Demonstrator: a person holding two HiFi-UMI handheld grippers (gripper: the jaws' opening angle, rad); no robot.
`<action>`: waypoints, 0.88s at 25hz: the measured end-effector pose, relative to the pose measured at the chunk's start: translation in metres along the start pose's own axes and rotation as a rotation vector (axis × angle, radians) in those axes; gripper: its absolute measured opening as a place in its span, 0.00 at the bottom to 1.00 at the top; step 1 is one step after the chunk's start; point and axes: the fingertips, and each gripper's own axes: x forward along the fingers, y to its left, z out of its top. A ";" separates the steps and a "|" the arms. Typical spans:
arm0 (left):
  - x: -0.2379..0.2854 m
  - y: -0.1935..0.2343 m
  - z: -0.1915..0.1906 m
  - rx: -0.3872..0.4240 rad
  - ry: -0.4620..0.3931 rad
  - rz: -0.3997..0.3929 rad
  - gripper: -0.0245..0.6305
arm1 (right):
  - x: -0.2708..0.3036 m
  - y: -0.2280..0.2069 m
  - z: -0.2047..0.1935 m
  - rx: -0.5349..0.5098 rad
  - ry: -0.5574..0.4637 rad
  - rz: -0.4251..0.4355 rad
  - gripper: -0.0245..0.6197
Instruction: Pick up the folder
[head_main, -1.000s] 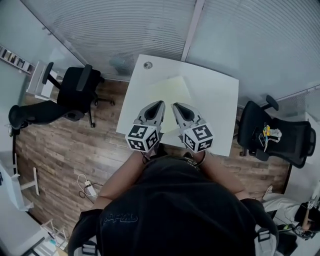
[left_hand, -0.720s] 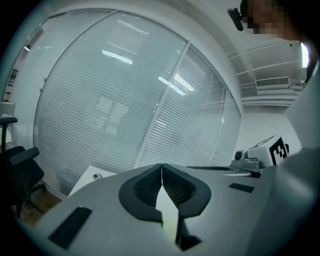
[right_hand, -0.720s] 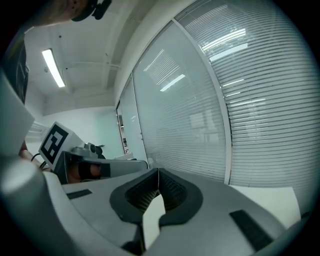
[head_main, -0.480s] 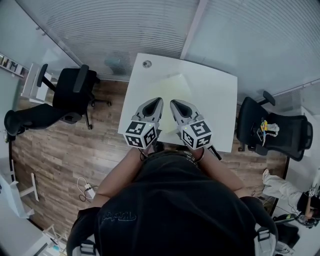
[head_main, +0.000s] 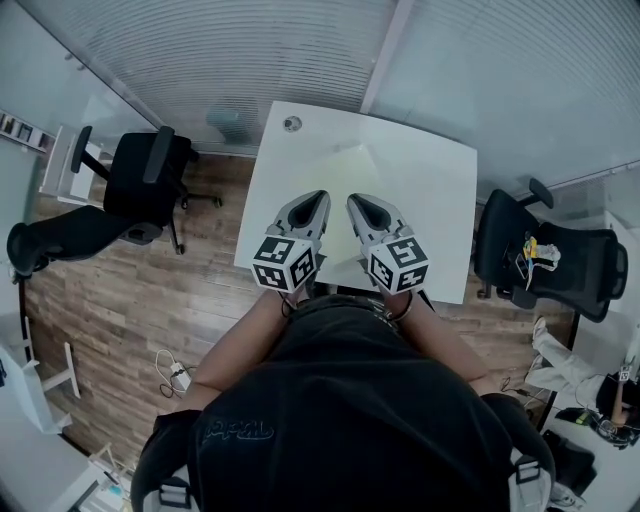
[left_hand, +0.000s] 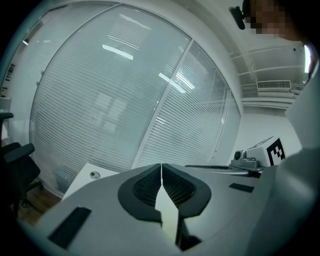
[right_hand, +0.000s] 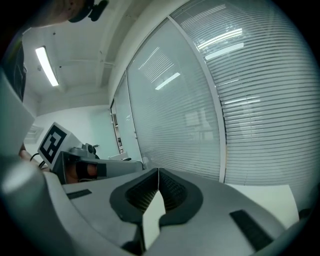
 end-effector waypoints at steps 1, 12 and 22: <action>0.002 0.000 -0.001 0.001 0.005 0.002 0.06 | 0.002 -0.003 0.000 0.001 0.000 0.002 0.07; 0.035 0.024 -0.040 -0.040 0.115 0.072 0.06 | 0.017 -0.049 -0.029 0.060 0.086 0.015 0.07; 0.065 0.041 -0.105 -0.068 0.291 0.091 0.13 | 0.026 -0.097 -0.079 0.076 0.199 0.019 0.08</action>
